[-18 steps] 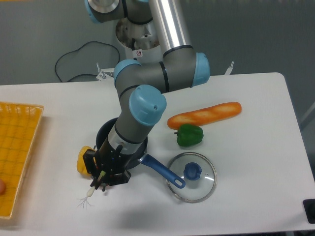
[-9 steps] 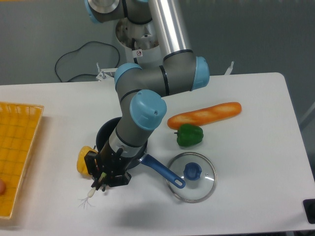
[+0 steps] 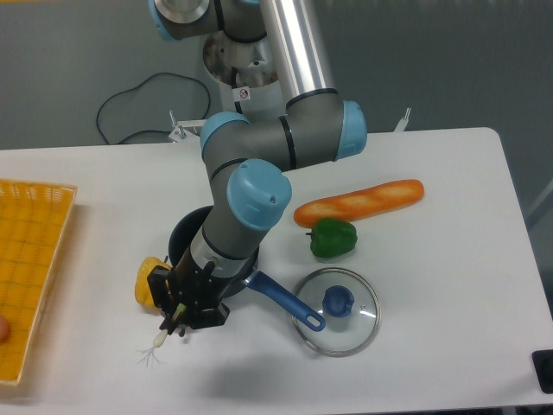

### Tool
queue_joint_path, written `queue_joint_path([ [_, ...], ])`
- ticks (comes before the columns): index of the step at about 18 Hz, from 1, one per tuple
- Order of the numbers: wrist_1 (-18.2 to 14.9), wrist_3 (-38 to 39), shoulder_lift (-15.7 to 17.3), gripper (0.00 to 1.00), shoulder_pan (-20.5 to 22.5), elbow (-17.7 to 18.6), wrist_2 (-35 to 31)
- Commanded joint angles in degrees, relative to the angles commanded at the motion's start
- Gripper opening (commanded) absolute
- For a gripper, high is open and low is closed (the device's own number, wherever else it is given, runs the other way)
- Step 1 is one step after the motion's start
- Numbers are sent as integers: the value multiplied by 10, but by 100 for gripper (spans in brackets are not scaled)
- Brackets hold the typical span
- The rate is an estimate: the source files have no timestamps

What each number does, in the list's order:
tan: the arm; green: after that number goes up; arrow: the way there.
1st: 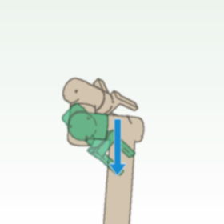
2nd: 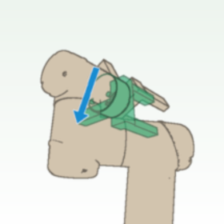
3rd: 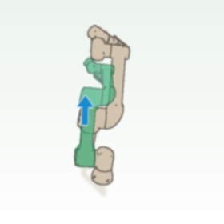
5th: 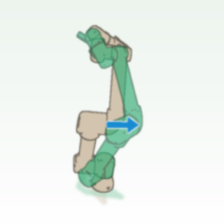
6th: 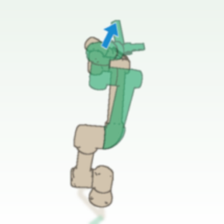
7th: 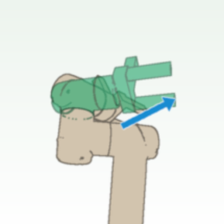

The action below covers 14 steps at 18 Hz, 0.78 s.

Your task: Place the green onion in the pot

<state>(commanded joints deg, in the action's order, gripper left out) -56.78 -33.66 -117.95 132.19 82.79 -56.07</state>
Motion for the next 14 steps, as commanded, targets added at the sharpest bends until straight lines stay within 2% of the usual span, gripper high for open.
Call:
queue_joint_path([
  [14,0,1,-17,8,-12,3,0],
])
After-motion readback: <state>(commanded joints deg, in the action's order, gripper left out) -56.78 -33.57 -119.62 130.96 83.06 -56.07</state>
